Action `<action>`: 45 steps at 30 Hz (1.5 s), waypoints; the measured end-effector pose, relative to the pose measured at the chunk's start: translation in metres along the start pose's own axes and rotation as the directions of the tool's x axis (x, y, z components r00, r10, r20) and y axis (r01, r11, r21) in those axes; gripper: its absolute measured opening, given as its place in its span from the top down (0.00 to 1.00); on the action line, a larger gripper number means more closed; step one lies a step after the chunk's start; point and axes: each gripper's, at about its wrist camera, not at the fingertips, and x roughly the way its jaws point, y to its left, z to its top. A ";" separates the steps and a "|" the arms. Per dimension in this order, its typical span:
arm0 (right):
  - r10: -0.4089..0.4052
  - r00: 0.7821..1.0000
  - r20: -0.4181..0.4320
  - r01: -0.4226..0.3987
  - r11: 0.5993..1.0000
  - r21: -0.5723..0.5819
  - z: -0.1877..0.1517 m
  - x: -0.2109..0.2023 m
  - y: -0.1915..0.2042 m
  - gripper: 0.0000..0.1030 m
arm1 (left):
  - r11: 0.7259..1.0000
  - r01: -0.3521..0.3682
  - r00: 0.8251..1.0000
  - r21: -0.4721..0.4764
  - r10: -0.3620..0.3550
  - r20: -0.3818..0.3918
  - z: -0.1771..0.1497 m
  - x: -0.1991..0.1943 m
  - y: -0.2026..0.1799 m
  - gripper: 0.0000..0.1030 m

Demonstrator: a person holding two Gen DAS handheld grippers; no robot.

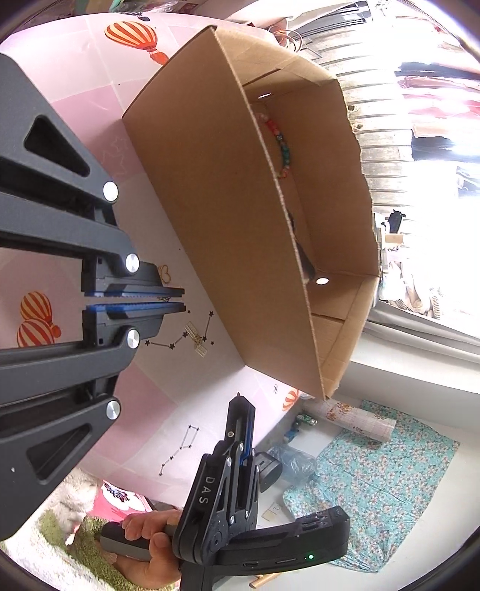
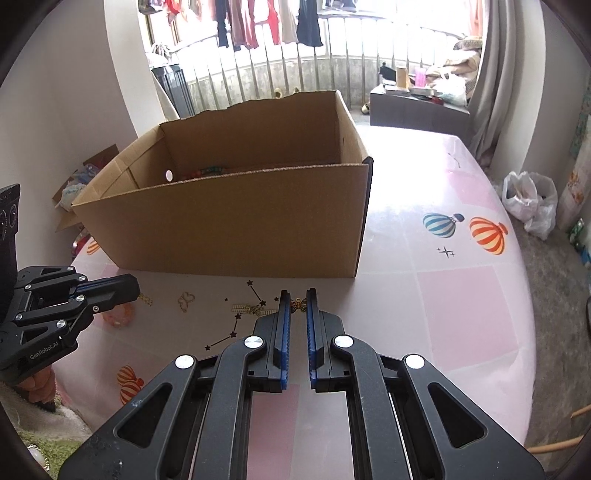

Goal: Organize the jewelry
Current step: 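Carry the gold charm over the cardboard box with the right gripper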

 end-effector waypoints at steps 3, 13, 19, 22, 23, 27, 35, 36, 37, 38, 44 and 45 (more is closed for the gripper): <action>0.022 0.999 0.027 -0.022 1.000 0.014 0.005 -0.013 0.001 0.94 | 1.000 0.020 1.000 -0.009 -0.020 0.023 0.004 -0.010 0.001 0.98; 0.190 0.971 0.148 -0.190 0.982 -0.012 0.052 -0.051 0.001 0.94 | 0.993 0.118 0.982 -0.002 -0.117 0.151 0.043 -0.059 0.004 0.98; 0.283 0.950 0.131 -0.275 0.958 -0.077 0.101 -0.039 -0.006 0.94 | 0.985 0.171 0.974 -0.029 -0.164 0.154 0.085 -0.051 0.017 0.98; 0.297 0.954 0.048 -0.292 0.952 -0.097 0.123 -0.010 -0.009 0.94 | 0.989 0.139 0.986 -0.050 -0.134 0.099 0.105 -0.027 0.025 0.98; 0.297 0.955 0.021 -0.294 0.951 -0.095 0.128 0.000 -0.009 0.94 | 0.988 0.137 0.989 -0.070 -0.133 0.063 0.111 -0.016 0.029 0.98; 0.299 0.943 -0.145 -0.316 0.941 -0.118 0.144 0.048 -0.006 0.94 | 0.974 0.145 0.982 -0.175 -0.164 -0.097 0.126 0.038 0.045 0.98; 0.221 0.903 -0.368 -0.312 0.926 -0.212 0.159 0.112 0.015 0.94 | 0.958 0.106 0.938 -0.266 -0.185 -0.293 0.136 0.104 0.057 0.98; 0.203 0.905 -0.373 -0.304 0.923 -0.236 0.159 0.114 0.019 0.94 | 0.955 0.103 0.933 -0.277 -0.189 -0.306 0.136 0.108 0.059 0.98; 0.197 0.901 -0.386 -0.306 0.920 -0.246 0.160 0.117 0.022 0.94 | 0.953 0.097 0.928 -0.286 -0.191 -0.320 0.136 0.112 0.060 0.98; 0.190 0.897 -0.400 -0.306 0.919 -0.249 0.160 0.121 0.024 0.94 | 0.951 0.094 0.923 -0.293 -0.194 -0.332 0.136 0.115 0.061 0.98; 0.125 0.895 -0.428 -0.270 0.916 -0.298 0.161 0.136 0.033 0.94 | 0.940 0.072 0.907 -0.335 -0.202 -0.370 0.133 0.122 0.068 0.97; 0.123 0.894 -0.430 -0.270 0.915 -0.299 0.160 0.137 0.034 0.94 | 0.938 0.069 0.904 -0.339 -0.203 -0.376 0.133 0.122 0.068 0.97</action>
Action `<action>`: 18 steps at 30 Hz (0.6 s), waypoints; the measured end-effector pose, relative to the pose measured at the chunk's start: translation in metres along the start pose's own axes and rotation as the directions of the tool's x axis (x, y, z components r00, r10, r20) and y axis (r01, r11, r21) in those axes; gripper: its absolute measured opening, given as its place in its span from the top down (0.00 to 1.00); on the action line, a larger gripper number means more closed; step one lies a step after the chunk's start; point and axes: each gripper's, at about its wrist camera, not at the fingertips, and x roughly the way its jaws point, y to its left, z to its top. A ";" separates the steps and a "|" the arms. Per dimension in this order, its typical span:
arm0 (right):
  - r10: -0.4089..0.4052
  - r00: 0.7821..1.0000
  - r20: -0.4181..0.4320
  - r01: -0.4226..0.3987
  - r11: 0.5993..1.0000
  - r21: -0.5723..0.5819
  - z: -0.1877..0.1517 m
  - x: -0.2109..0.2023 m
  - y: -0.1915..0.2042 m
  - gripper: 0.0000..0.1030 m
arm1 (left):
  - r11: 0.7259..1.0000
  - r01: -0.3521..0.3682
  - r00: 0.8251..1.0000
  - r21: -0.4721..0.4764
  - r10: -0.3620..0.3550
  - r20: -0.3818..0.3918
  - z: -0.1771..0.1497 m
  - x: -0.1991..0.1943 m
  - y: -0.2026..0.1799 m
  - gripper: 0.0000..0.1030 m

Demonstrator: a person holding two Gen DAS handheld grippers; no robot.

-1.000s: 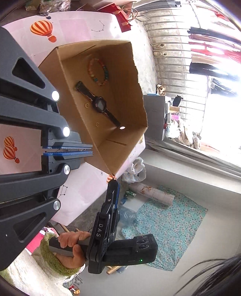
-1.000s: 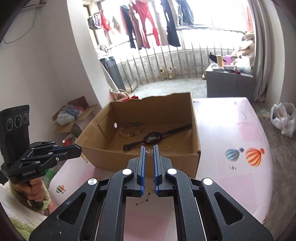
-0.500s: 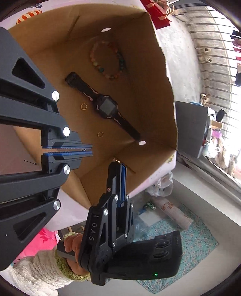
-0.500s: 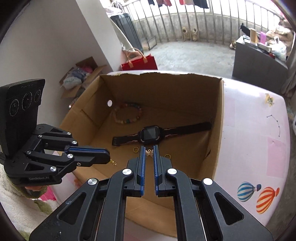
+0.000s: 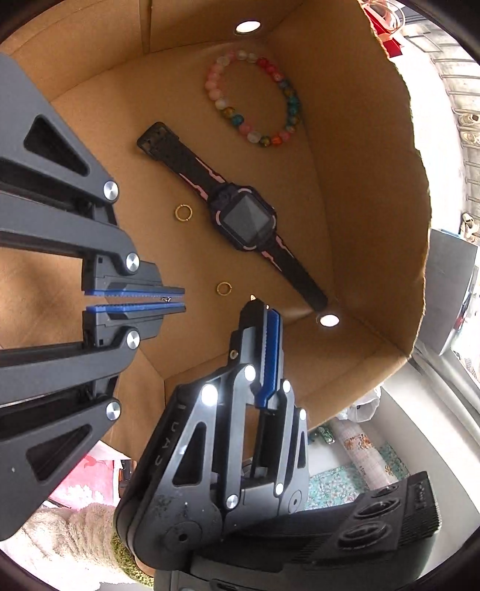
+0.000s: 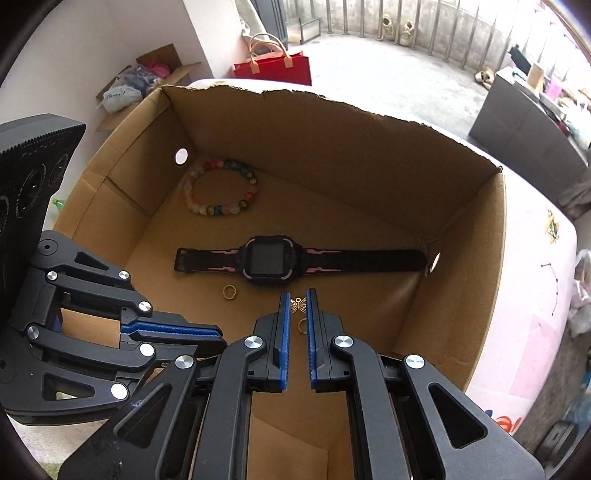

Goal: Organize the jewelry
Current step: 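Carry the gold charm over the cardboard box with the right gripper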

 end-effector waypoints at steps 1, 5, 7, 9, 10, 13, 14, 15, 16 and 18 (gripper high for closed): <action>-0.001 1.000 -0.004 0.001 1.000 -0.001 0.001 0.002 0.001 0.94 | 1.000 0.002 1.000 -0.007 -0.002 -0.005 0.000 0.001 0.001 0.97; -0.012 1.000 -0.020 0.012 1.000 -0.003 0.006 0.005 -0.002 0.94 | 1.000 0.007 1.000 -0.020 -0.007 -0.012 0.001 0.002 0.005 0.91; -0.011 1.000 -0.029 0.011 1.000 0.000 0.008 0.009 -0.001 0.94 | 1.000 0.011 1.000 -0.019 -0.011 -0.006 0.002 0.002 0.005 0.86; -0.018 0.999 -0.038 0.018 1.000 -0.003 0.010 0.010 -0.001 0.94 | 1.000 0.012 1.000 -0.018 -0.012 0.001 0.002 0.000 0.006 0.86; -0.021 0.999 -0.041 0.020 1.000 -0.004 0.011 0.011 -0.001 0.94 | 1.000 0.012 1.000 -0.019 -0.012 0.005 0.002 0.000 0.007 0.86; -0.016 0.998 -0.060 0.016 1.000 0.008 0.014 0.017 -0.001 0.94 | 1.000 0.014 1.000 -0.026 -0.013 0.024 0.000 -0.008 0.011 0.85; -0.010 0.998 -0.067 0.010 1.000 0.006 0.016 0.018 -0.001 0.94 | 1.000 0.014 0.999 -0.026 -0.014 0.033 -0.002 -0.011 0.011 0.85; -0.002 0.997 -0.075 0.003 1.000 0.006 0.016 0.019 -0.001 0.94 | 1.000 0.014 0.999 -0.025 -0.013 0.045 -0.003 -0.015 0.012 0.85; 0.008 0.997 -0.082 -0.007 1.000 0.006 0.018 0.022 0.000 0.94 | 1.000 0.011 0.998 -0.023 -0.010 0.057 -0.005 -0.019 0.012 0.85; 0.033 0.994 -0.100 -0.033 0.999 0.004 0.019 0.024 0.002 0.94 | 1.000 0.003 0.997 -0.017 -0.001 0.082 -0.008 -0.028 0.012 0.85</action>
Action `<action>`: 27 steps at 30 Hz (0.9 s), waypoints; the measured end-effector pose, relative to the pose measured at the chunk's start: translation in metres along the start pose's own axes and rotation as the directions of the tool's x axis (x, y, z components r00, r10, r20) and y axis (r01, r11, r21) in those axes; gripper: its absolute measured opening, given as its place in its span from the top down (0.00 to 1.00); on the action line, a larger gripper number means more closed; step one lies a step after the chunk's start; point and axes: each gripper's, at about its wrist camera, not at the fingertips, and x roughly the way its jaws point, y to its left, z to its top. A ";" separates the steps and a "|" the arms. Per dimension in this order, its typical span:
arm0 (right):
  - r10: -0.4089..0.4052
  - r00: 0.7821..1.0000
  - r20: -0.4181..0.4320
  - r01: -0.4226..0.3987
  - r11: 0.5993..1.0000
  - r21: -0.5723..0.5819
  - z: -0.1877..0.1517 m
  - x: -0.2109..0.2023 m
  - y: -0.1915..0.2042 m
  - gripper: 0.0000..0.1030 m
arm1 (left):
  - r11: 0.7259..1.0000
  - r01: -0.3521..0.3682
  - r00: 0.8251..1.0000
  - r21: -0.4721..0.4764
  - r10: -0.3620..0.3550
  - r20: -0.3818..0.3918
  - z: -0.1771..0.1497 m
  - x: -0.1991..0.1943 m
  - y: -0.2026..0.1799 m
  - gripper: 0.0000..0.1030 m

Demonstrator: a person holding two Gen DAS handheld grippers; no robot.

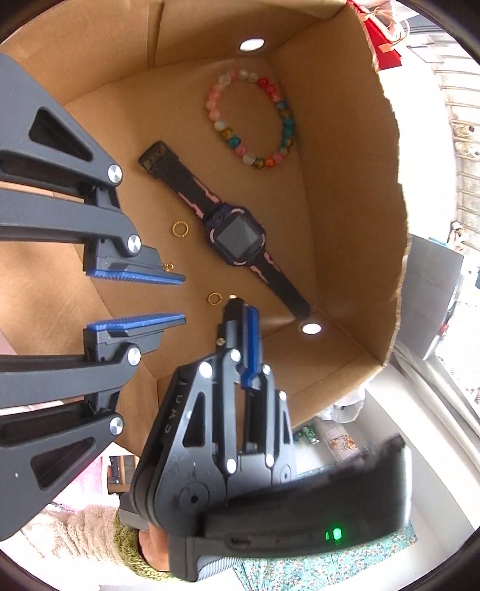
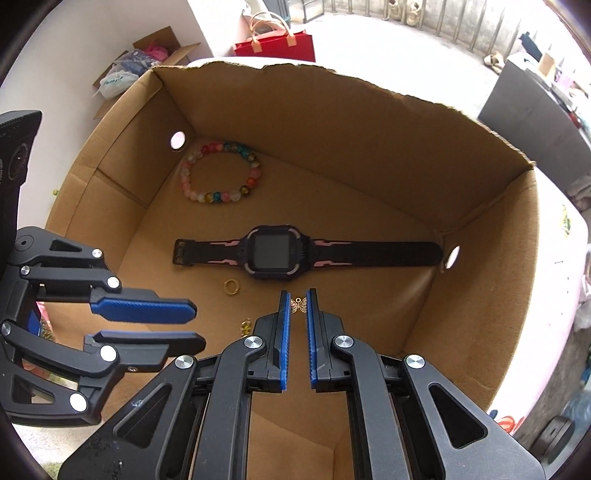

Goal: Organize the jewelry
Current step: 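Carry the gold charm over the cardboard box with the right gripper, then open the right gripper to drop the gold charm into the box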

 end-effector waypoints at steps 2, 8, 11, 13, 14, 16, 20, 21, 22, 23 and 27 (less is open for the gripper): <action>-0.007 1.000 -0.012 0.007 1.000 -0.011 0.002 0.002 0.002 0.94 | 1.000 -0.008 1.000 0.012 0.008 0.028 -0.003 -0.009 -0.001 0.85; -0.013 0.999 -0.051 0.013 1.000 -0.014 0.008 0.013 0.005 0.91 | 0.999 -0.029 0.995 0.030 0.026 0.098 -0.016 -0.035 -0.001 0.83; -0.012 0.999 -0.044 0.012 1.000 -0.008 0.006 0.015 0.007 0.91 | 0.999 -0.038 0.991 0.029 0.034 0.131 -0.026 -0.047 0.002 0.83; -0.009 1.000 -0.026 0.009 1.000 -0.002 0.007 0.014 0.008 0.89 | 0.998 -0.048 0.987 0.028 0.043 0.156 -0.033 -0.054 0.004 0.82; -0.007 1.000 -0.012 0.007 1.000 0.001 0.006 0.010 0.007 0.88 | 0.998 -0.051 0.984 0.027 0.046 0.169 -0.036 -0.057 0.004 0.82; -0.002 1.000 0.028 0.002 1.000 0.016 0.004 -0.001 0.006 0.85 | 0.997 -0.065 0.978 0.030 0.057 0.199 -0.042 -0.062 0.005 0.82; 0.046 0.983 0.176 -0.053 0.998 0.041 -0.010 -0.041 0.006 0.77 | 0.994 -0.091 0.962 0.058 0.072 0.264 -0.061 -0.083 0.002 0.79; 0.054 0.972 0.227 -0.066 0.997 0.044 -0.016 -0.055 0.008 0.73 | 0.993 -0.094 0.956 0.070 0.070 0.283 -0.066 -0.087 0.001 0.76; 0.064 0.957 0.283 -0.080 0.996 0.047 -0.024 -0.070 0.010 0.69 | 0.991 -0.101 0.949 0.085 0.071 0.308 -0.072 -0.093 0.000 0.72; 0.072 0.940 0.335 -0.095 0.994 0.053 -0.032 -0.084 0.011 0.67 | 0.989 -0.115 0.941 0.095 0.077 0.330 -0.078 -0.099 0.000 0.69; 0.057 0.841 0.537 -0.119 0.989 0.082 -0.075 -0.135 0.027 0.38 | 0.979 -0.160 0.912 0.129 0.097 0.398 -0.103 -0.115 0.000 0.47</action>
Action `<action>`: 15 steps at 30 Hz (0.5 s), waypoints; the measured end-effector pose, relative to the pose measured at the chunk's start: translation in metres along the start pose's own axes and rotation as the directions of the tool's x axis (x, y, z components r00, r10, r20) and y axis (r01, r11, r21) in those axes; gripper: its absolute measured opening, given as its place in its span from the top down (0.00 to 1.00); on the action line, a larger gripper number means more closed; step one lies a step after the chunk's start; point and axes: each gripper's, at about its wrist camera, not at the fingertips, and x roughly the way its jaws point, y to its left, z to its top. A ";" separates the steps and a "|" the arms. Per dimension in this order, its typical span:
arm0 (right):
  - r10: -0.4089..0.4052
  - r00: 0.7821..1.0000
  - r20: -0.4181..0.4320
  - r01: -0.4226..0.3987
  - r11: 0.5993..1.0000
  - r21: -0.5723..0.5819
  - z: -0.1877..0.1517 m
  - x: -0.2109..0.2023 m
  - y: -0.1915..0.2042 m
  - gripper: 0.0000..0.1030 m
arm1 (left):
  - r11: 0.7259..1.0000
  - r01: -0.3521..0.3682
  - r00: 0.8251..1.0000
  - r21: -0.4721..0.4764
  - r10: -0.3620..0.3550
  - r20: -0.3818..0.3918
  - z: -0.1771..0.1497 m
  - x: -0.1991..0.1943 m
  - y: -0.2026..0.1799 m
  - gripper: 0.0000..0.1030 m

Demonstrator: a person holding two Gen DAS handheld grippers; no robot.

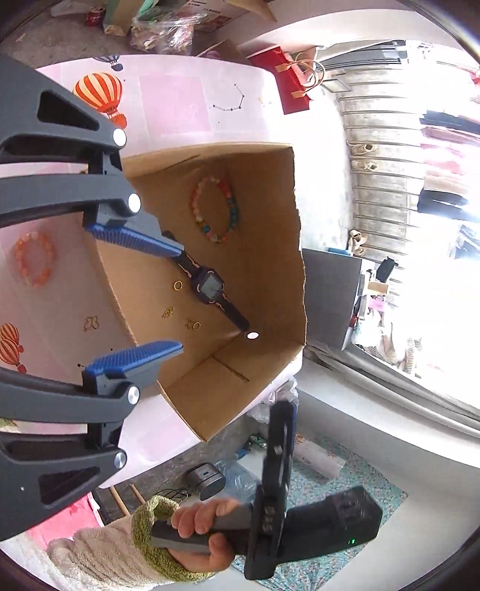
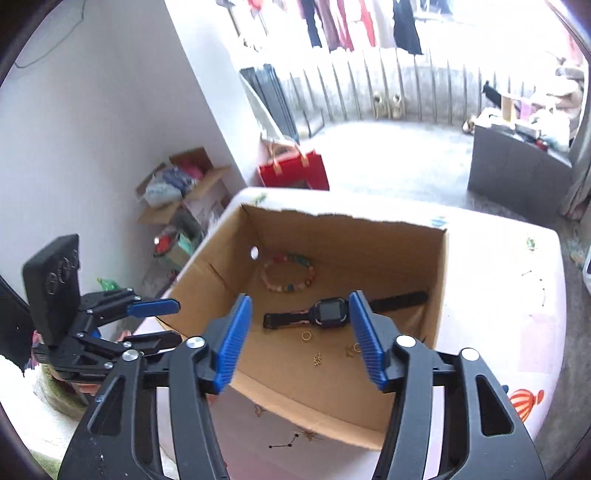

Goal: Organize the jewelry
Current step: 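Open the right gripper to drop the gold charm into the box, then withdraw both grippers from the box toward the gold butterfly charm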

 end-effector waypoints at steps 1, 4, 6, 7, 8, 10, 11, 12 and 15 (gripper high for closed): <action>-0.011 0.999 0.054 0.011 1.000 0.003 -0.007 -0.017 0.003 0.31 | 1.000 -0.005 1.000 0.007 0.005 0.005 -0.005 -0.005 0.001 0.41; -0.035 0.987 0.156 0.035 0.999 0.002 -0.032 -0.049 0.014 0.20 | 1.000 -0.009 1.000 0.025 0.009 -0.010 -0.019 -0.013 0.000 0.32; -0.072 0.979 0.188 0.074 0.997 0.000 -0.055 -0.059 0.021 0.15 | 0.999 -0.010 0.999 0.033 0.011 -0.035 -0.030 -0.011 -0.003 0.27; -0.095 0.976 0.195 0.096 0.995 0.004 -0.066 -0.062 0.024 0.14 | 0.999 -0.017 0.998 0.045 0.020 -0.053 -0.033 -0.010 -0.007 0.26; -0.113 0.974 0.194 0.113 0.994 0.015 -0.076 -0.063 0.024 0.13 | 0.998 -0.025 0.997 0.066 0.029 -0.066 -0.038 -0.007 -0.011 0.26; -0.149 0.975 0.165 0.143 0.989 0.048 -0.094 -0.062 0.022 0.09 | 0.993 -0.036 0.996 0.111 0.045 -0.081 -0.047 -0.002 -0.019 0.24; -0.178 0.974 0.143 0.169 0.983 0.073 -0.103 -0.058 0.021 0.09 | 0.991 -0.043 0.994 0.126 0.055 -0.092 -0.051 0.004 -0.023 0.23; -0.205 0.972 0.118 0.193 0.976 0.103 -0.112 -0.053 0.018 0.09 | 0.990 -0.047 0.992 0.137 0.062 -0.108 -0.054 0.010 -0.028 0.23; -0.365 0.931 0.016 0.357 0.918 0.174 -0.137 -0.034 0.004 0.09 | 0.985 -0.073 0.983 0.156 0.098 -0.157 -0.063 0.032 -0.040 0.21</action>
